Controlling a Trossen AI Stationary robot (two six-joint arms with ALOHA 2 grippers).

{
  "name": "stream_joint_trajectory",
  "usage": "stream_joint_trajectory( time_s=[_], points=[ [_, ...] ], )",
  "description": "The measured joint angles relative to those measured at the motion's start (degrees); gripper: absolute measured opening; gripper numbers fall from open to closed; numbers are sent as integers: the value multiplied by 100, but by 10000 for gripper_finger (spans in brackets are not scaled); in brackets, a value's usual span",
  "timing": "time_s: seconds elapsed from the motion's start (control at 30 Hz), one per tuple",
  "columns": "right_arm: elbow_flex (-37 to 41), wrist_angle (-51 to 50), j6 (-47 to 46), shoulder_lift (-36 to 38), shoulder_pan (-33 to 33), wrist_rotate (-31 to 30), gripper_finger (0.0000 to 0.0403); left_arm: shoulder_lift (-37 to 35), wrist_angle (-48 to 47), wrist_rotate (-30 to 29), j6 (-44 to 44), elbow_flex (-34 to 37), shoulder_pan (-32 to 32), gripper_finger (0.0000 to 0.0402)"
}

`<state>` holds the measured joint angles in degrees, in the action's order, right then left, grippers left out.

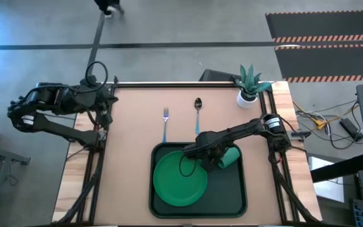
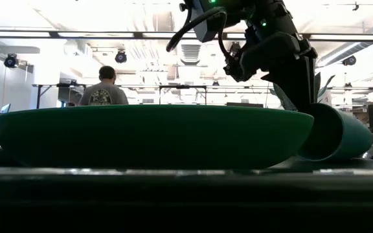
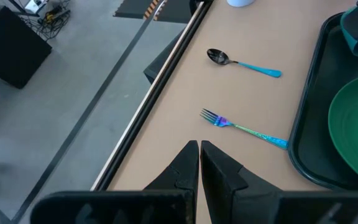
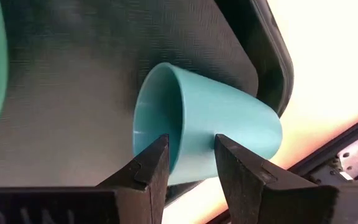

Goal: Pick and place plate/cup/fork/spoon on tray
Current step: Put the green cup on the green tray to the top left of the green plate

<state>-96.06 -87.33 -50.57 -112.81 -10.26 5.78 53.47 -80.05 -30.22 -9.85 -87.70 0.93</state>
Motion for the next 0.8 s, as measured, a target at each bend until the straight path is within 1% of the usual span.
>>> stream_joint_trajectory(
  time_s=[0.2,0.27,0.33,0.5,0.53,0.8],
  points=[
    [261,363,-91,7,-65,-208,118,3,0,2,-25,0,0,0],
    [341,448,-156,7,-91,-246,110,3,0,2,-28,0,-1,0],
    [389,452,-196,7,-117,-304,92,3,0,5,-29,0,-2,0],
    [409,425,-143,7,-164,-454,20,3,2,59,-32,0,-2,0],
    [409,418,-140,7,-164,-458,15,3,2,68,-33,0,-2,0],
    [389,429,-136,7,-162,-587,8,3,2,66,-31,0,-2,0]
  ],
)
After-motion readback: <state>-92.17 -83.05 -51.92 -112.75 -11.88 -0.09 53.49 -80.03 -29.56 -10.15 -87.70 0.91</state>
